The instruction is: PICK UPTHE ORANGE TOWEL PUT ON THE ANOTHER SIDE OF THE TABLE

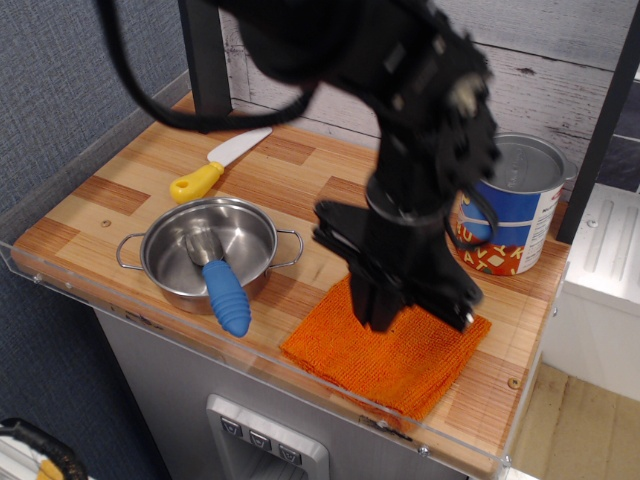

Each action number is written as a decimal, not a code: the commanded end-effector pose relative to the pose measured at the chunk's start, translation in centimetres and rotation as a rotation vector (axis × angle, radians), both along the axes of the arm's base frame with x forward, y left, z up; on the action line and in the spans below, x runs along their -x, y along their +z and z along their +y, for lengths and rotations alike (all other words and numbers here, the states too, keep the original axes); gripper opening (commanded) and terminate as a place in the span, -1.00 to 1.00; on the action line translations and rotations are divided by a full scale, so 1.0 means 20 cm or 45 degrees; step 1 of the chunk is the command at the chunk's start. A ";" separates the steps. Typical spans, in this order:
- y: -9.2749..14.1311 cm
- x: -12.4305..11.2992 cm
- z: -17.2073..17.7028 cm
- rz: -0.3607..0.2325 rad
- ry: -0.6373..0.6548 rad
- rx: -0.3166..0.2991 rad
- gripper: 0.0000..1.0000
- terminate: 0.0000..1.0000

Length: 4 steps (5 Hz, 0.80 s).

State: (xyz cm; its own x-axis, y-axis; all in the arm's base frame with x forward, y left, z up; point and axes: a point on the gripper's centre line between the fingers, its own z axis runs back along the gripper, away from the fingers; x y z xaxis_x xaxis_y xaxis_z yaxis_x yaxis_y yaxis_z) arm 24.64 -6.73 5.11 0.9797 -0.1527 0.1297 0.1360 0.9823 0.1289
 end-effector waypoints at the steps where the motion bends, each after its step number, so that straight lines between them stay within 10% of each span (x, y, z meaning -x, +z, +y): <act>1: -0.12 -0.04 0.00 -0.072 -0.018 0.087 -1.00 -1.00; 4: -0.16 -0.11 0.19 -0.139 0.283 0.148 -1.00 -1.00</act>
State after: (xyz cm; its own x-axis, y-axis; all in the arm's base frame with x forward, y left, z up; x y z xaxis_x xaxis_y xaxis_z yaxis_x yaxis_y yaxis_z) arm 26.61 -2.91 1.23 0.9731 0.0957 0.2095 -0.1023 0.9945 0.0211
